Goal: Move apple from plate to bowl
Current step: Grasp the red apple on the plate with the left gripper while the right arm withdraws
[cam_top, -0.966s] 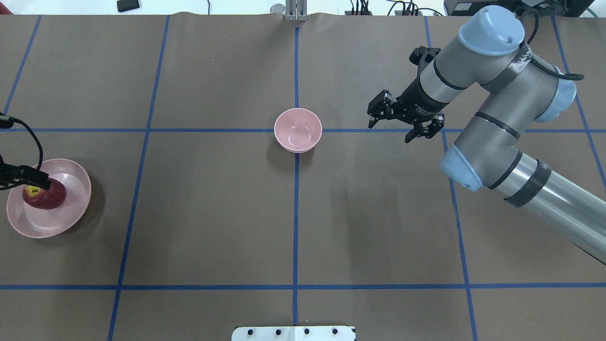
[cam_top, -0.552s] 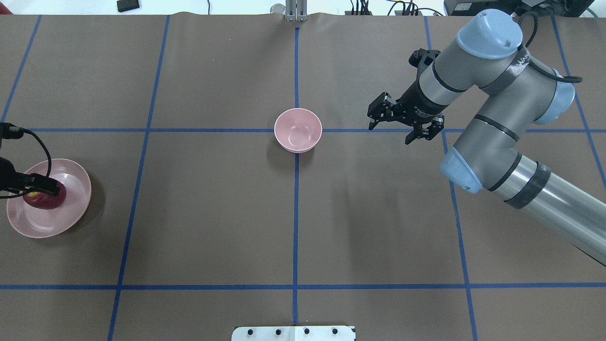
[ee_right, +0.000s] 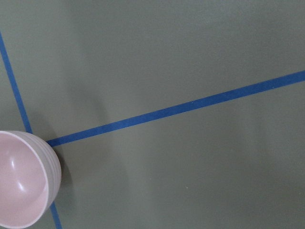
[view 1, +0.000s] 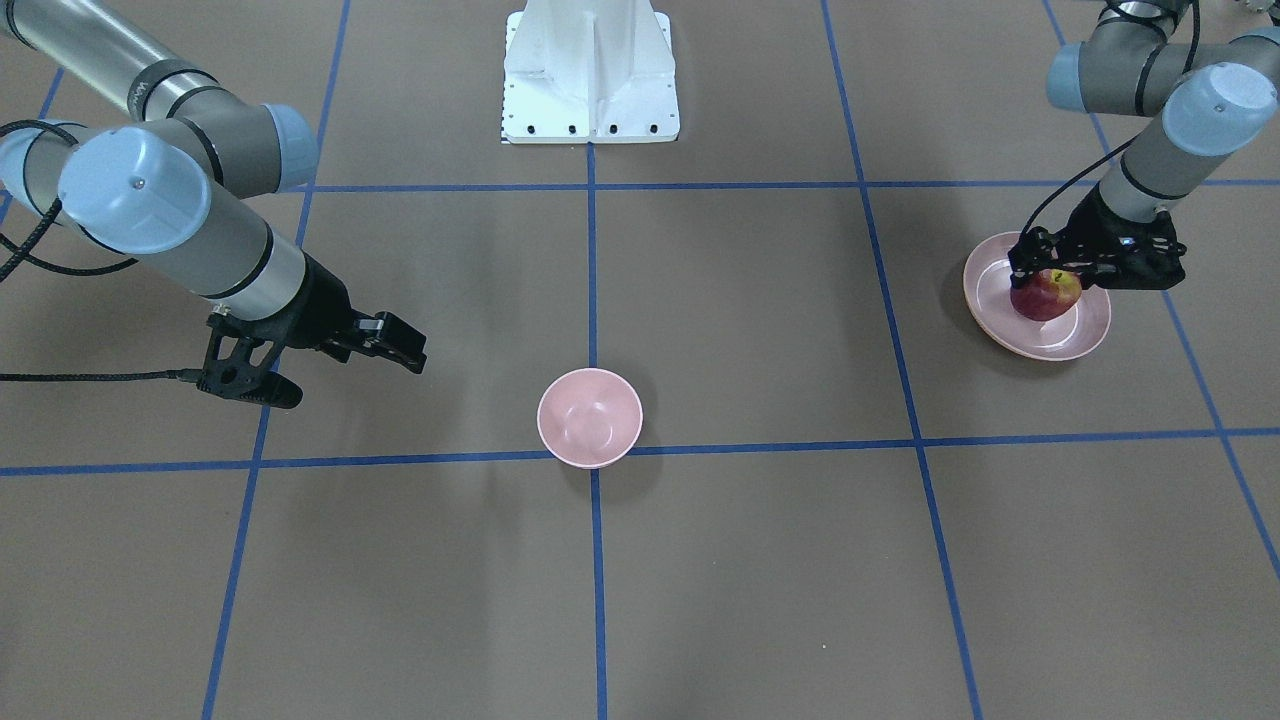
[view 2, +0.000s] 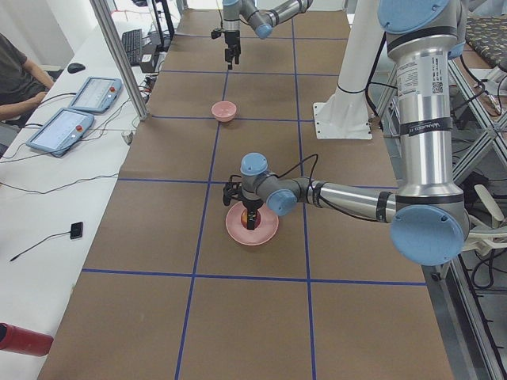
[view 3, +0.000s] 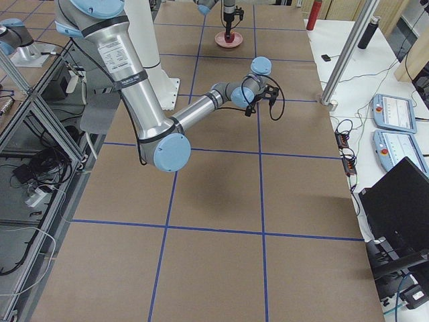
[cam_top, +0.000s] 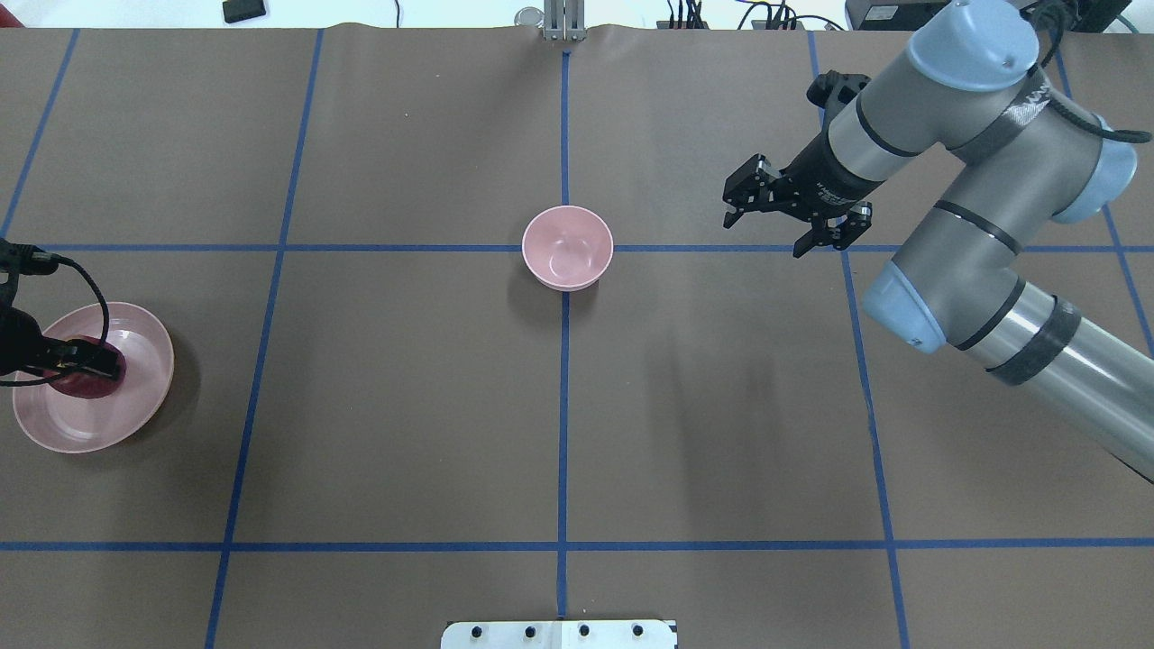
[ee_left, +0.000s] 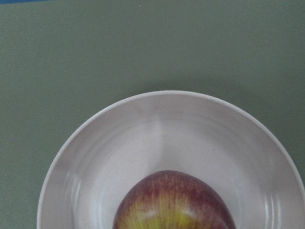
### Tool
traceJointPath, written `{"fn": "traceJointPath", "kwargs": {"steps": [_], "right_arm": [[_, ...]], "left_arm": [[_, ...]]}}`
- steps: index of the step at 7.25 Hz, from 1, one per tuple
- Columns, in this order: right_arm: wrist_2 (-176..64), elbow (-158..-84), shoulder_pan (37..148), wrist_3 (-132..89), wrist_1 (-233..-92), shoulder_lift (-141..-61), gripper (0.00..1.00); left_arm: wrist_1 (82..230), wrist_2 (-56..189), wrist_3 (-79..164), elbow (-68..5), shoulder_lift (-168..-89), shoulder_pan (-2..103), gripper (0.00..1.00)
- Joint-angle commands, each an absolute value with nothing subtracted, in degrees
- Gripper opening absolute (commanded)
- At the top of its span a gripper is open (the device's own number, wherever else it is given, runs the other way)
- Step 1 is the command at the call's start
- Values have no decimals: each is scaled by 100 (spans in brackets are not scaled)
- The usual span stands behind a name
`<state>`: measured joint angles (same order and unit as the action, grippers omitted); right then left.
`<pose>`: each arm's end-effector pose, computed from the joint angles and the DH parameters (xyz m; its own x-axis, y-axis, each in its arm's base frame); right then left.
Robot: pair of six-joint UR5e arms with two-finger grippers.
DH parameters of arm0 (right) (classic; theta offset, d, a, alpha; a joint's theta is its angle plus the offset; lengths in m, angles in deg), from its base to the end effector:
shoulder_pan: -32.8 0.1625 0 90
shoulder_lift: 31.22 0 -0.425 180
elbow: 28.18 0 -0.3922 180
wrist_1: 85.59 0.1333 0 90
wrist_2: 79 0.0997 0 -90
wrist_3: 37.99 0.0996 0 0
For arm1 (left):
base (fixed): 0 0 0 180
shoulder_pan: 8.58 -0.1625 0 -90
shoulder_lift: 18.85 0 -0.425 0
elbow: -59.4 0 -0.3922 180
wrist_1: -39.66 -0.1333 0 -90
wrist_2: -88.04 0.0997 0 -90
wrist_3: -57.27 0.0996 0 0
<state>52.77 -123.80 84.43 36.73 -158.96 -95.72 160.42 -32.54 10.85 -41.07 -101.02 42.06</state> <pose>-0.3452 -0.5439 0.3195 0.4760 0.2846 0.8321 -0.1588 0.9584 -0.2370 0.2306 -0.4114 0.5822 0.7200 0.0581 -0.6916 -0.0114 0.9974 0.0718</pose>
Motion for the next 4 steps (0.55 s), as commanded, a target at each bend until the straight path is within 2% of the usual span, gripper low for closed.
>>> {"fn": "traceJointPath", "kwargs": {"steps": [1, 2, 4], "right_arm": [[5318, -13176, 8973, 2868, -15897, -10656, 100], [5345, -13598, 9289, 2272, -15897, -11359, 100], [5345, -13769, 9896, 689, -15897, -12198, 100]], "left_arm": [[16042, -3254, 868, -4105, -10163, 4196, 6], [16033, -3254, 884, -4105, -10199, 4196, 0], [15685, -3394, 736, -4751, -10278, 4205, 0]]}}
